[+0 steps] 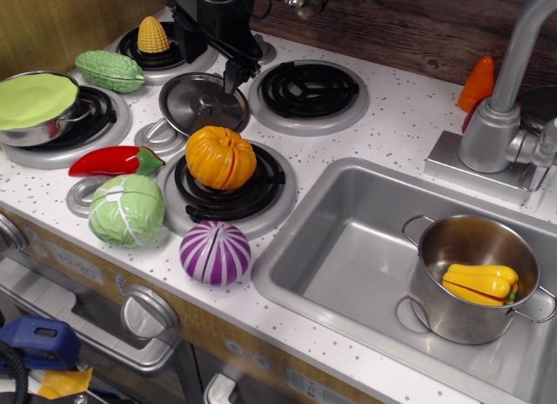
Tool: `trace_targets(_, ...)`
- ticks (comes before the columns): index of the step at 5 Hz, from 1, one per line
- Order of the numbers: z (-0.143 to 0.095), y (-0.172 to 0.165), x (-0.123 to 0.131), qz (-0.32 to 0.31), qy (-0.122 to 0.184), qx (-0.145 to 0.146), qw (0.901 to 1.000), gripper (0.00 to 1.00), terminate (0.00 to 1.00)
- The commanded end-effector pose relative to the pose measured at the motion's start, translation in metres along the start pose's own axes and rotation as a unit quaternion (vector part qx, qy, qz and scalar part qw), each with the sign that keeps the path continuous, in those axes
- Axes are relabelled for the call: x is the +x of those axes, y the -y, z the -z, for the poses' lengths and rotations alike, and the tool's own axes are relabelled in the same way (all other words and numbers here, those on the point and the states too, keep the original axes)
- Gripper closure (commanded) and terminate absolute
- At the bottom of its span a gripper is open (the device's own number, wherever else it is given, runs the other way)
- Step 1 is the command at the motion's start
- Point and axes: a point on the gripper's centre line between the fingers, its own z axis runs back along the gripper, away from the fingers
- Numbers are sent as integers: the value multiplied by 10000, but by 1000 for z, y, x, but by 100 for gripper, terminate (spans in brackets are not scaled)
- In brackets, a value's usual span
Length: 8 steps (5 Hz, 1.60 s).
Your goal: Put lid on stove
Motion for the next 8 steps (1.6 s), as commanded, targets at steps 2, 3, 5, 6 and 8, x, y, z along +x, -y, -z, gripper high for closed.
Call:
trace_targets(2, 15, -15, -8, -223, 221, 3, 9995, 0, 0)
trace_targets(3, 21, -18, -8, -252, 232, -50, 9994, 0, 0)
trace_targets(5, 34, -21, -2, -165, 327, -74, 9993, 0, 0)
trace_targets(6, 39, -21, -1, -147, 373, -57, 9992, 0, 0)
trace_targets(8, 39, -21, -4, -205, 338, -117, 9992, 100, 0)
